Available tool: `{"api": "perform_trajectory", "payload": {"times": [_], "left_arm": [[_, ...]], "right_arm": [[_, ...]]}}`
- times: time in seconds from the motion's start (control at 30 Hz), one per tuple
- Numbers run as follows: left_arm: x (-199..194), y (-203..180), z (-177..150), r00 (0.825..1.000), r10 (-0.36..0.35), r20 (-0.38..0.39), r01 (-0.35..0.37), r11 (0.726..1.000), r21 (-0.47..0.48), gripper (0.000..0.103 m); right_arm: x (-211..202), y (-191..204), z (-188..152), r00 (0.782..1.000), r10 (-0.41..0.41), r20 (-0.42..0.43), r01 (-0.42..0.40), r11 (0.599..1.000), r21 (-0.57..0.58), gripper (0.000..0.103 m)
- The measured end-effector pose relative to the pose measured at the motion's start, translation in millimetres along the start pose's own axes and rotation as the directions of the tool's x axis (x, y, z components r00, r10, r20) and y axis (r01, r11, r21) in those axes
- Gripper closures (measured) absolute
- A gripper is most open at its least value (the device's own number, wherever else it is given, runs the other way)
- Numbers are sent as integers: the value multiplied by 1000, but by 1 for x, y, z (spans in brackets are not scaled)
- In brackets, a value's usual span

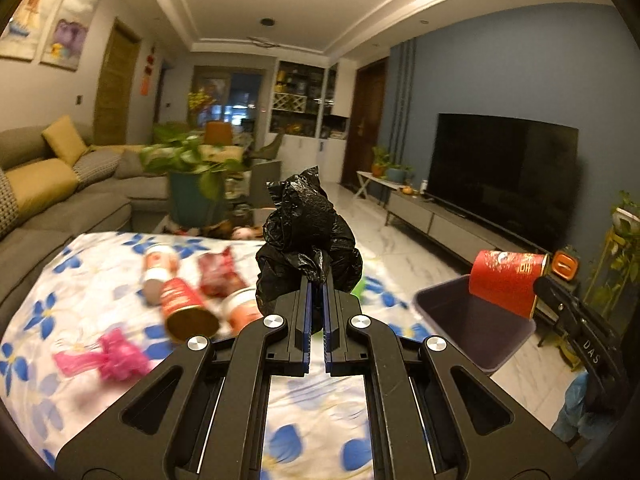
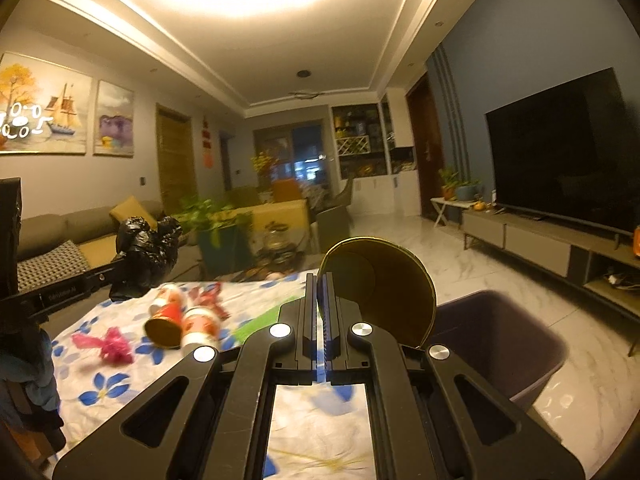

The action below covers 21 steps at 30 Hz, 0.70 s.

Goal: Collect trash
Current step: 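Carry the black bag and red cup over the grey bin with both tools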

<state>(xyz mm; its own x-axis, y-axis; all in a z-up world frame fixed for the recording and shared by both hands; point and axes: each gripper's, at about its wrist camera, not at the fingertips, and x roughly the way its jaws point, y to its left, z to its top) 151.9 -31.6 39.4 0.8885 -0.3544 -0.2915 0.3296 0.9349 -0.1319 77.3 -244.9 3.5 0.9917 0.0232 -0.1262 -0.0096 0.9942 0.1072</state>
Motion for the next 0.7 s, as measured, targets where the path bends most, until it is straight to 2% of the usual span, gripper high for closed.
{"api": "perform_trajectory", "payload": {"times": [0.27, 0.5, 0.7], "left_arm": [[38, -64, 5, 995, -104, 6, 103, 993, 61, 99], [68, -112, -3, 982, -186, -11, 187, 977, 104, 99], [95, -139, -11, 973, -226, -43, 229, 967, 109, 99]], "right_arm": [[-4, -37, 11, 995, -99, 28, 99, 995, 4, 100], [-3, -59, 12, 988, -154, 33, 154, 988, 7, 100], [2, -73, 9, 983, -183, 21, 183, 983, 21, 100]]}}
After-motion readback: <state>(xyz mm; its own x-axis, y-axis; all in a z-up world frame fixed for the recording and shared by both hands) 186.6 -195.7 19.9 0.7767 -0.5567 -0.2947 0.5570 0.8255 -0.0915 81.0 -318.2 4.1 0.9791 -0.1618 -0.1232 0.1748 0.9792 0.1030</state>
